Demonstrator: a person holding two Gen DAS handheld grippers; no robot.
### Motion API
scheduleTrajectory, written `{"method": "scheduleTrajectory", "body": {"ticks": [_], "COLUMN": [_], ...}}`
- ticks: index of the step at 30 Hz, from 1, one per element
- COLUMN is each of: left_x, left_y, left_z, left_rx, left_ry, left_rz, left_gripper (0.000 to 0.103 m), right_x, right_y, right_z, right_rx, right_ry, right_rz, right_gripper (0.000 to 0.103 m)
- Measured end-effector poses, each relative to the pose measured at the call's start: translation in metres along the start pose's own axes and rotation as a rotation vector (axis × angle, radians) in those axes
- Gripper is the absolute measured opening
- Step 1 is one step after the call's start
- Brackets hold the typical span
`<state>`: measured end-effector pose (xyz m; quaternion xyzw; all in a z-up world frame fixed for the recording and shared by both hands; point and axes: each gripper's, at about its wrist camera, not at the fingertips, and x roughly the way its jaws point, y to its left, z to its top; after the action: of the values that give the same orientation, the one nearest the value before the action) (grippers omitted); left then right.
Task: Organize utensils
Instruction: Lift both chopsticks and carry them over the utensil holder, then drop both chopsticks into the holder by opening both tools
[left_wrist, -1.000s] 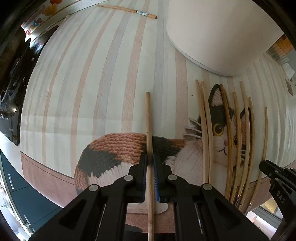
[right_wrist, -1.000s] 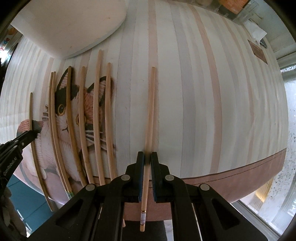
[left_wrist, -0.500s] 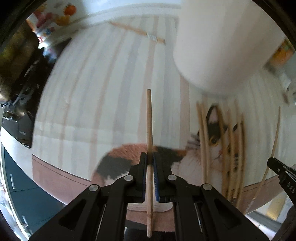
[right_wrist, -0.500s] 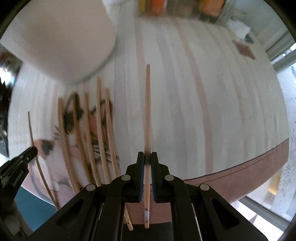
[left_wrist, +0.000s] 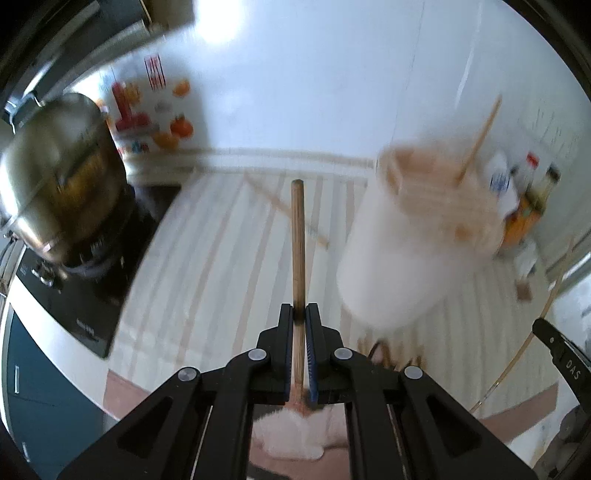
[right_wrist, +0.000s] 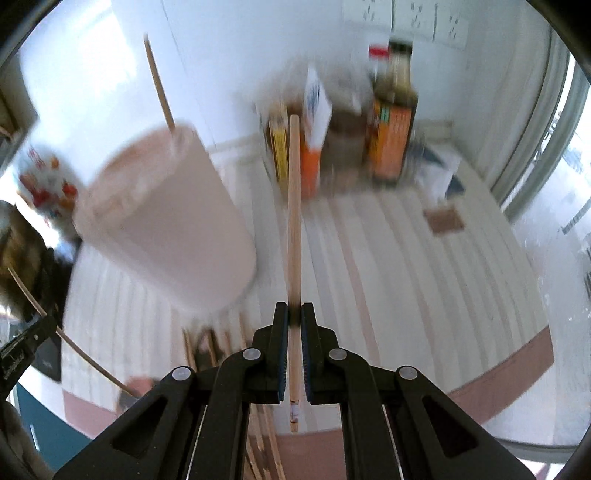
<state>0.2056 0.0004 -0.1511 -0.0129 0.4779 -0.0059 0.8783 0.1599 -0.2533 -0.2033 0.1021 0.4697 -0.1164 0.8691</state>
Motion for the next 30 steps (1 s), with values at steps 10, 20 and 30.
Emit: {"method": "scheduleTrajectory", "body": {"ticks": [10, 20, 30], "left_x": [-0.095, -0.115, -0.040], "left_y": [0.003, -0.027, -0.059], "left_z": [0.100, 0.172, 0.179], "left_rx": [-0.071, -0.105, -0.118], "left_ry": [-0.213, -0.274, -0.166], "left_rz": [-0.103, -0.196, -0.211], "left_gripper": [0.004, 0.004, 0.004], "right_x": [-0.069, -0.060, -0.002], "right_y": [0.003, 0.036, 0.065], "right_z": [0.100, 0.190, 0.201], "right_rx": [0.123, 0.169, 0.132], "right_ry": [-0.162, -0.254, -0.249], "right_rz": [0.206, 0.292, 0.269], "right_gripper": [0.007, 0.007, 0.007]}}
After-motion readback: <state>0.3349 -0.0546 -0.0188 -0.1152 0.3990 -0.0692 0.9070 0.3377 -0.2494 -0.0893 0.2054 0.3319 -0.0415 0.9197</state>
